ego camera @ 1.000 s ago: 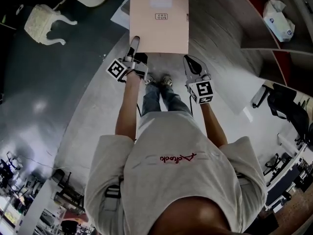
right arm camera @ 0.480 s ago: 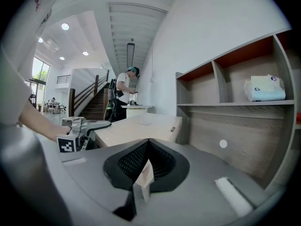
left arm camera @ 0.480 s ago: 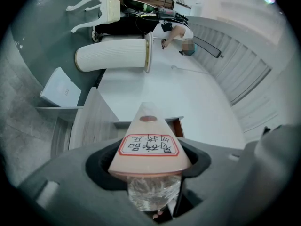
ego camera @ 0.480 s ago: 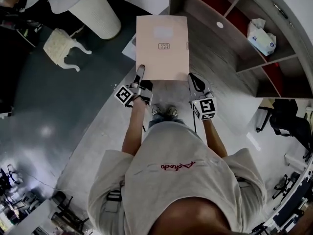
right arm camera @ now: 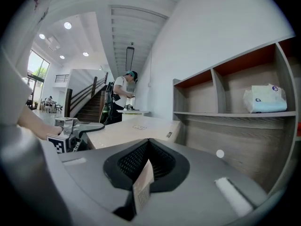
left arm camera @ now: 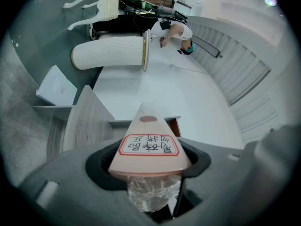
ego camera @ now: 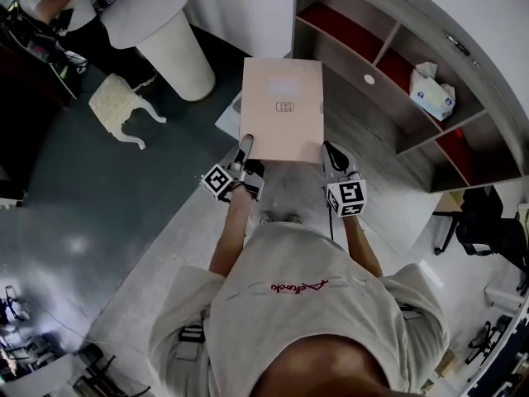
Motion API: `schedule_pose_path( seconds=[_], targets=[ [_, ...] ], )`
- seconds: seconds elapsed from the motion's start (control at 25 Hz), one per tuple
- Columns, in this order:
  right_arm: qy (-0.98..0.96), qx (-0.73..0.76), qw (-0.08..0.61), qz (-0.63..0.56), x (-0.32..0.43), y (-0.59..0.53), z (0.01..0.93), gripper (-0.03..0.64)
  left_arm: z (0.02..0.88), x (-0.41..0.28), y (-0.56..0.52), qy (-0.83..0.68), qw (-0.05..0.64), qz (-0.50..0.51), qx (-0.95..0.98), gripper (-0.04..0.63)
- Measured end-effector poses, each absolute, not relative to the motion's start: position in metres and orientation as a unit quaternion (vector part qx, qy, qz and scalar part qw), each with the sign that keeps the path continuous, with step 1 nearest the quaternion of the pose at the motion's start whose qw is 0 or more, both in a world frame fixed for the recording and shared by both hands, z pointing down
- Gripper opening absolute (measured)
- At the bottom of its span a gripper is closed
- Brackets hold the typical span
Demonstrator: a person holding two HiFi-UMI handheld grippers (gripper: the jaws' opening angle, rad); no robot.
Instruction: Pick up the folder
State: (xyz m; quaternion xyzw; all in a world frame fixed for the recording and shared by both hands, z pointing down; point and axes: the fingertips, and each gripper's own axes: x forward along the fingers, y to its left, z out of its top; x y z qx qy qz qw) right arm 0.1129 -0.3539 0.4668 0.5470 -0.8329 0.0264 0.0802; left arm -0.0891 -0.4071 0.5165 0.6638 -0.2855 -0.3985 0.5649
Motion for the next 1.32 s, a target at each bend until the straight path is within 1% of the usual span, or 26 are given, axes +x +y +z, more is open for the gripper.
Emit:
schedule_pose_path(
  seconds=[1.32],
  targets=[
    [-0.823, 0.561, 0.083, 0.021, 0.118, -0.371, 0.466, 0.006, 0.521, -0.091, -0.412, -0.29, 0.565, -0.394, 0.665, 0.287]
  ],
)
